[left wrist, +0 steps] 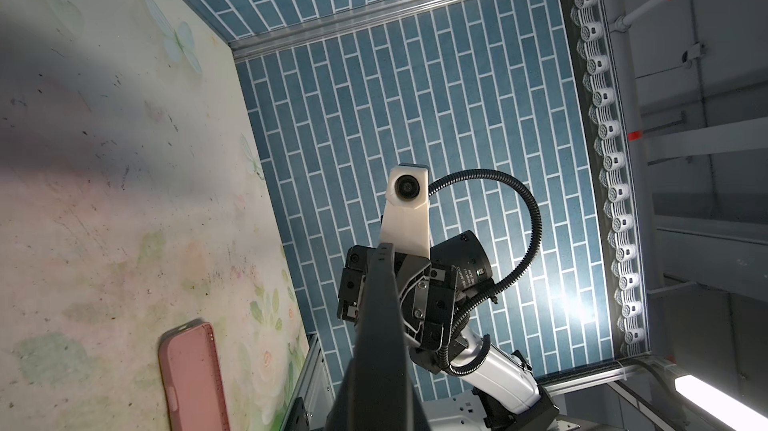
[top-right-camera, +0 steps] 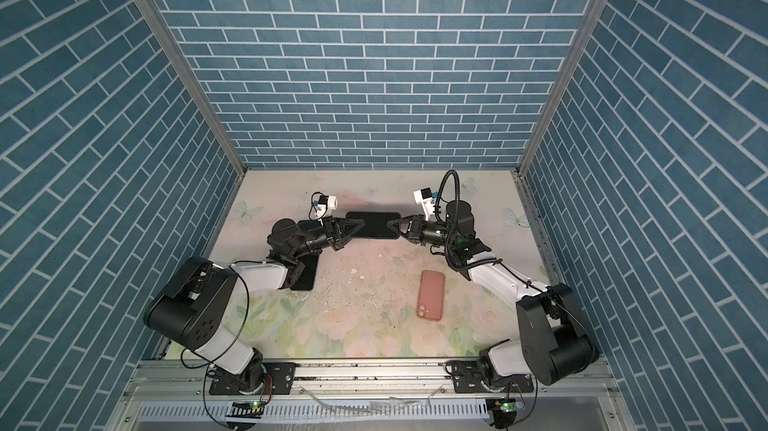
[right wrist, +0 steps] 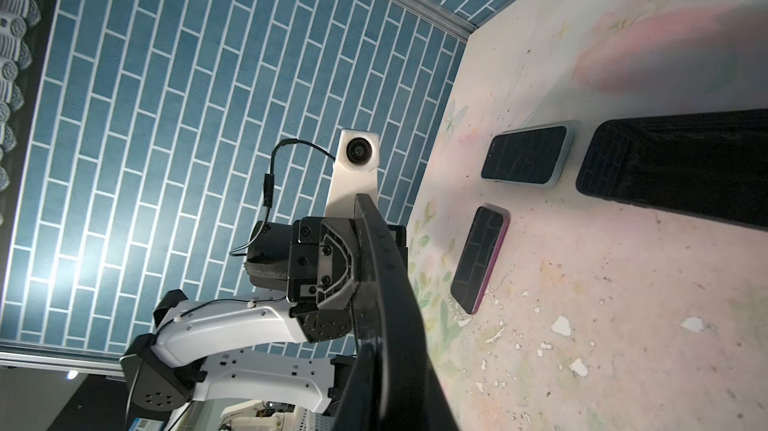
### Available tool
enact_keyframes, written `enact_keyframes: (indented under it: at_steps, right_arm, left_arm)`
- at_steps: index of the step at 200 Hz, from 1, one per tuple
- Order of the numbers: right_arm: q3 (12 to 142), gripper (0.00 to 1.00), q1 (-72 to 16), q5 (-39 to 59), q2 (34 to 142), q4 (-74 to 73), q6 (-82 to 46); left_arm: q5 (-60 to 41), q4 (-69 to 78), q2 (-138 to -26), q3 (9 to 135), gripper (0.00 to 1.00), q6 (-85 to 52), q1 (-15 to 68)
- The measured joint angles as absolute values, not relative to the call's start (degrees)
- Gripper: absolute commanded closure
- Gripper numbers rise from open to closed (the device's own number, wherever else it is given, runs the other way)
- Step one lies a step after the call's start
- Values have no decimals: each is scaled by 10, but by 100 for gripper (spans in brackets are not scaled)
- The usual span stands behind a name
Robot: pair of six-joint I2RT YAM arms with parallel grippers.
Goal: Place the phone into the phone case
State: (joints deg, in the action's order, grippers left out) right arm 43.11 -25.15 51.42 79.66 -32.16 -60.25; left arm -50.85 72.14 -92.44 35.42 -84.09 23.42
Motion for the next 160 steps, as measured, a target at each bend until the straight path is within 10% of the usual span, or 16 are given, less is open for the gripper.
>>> enact_keyframes:
  at_steps: [48, 101, 160]
  right_arm:
    - [433, 100, -257, 503, 795, -301, -579]
    - [434, 100, -261, 462, 777, -214, -524]
    - [459, 100, -303, 398, 858, -158, -509]
  left_arm:
    - [-502, 589, -877, 360, 47, -764, 234]
    - [-323, 80, -708, 476, 5, -483, 231]
    - [-74, -132, -593, 502, 0, -335, 225]
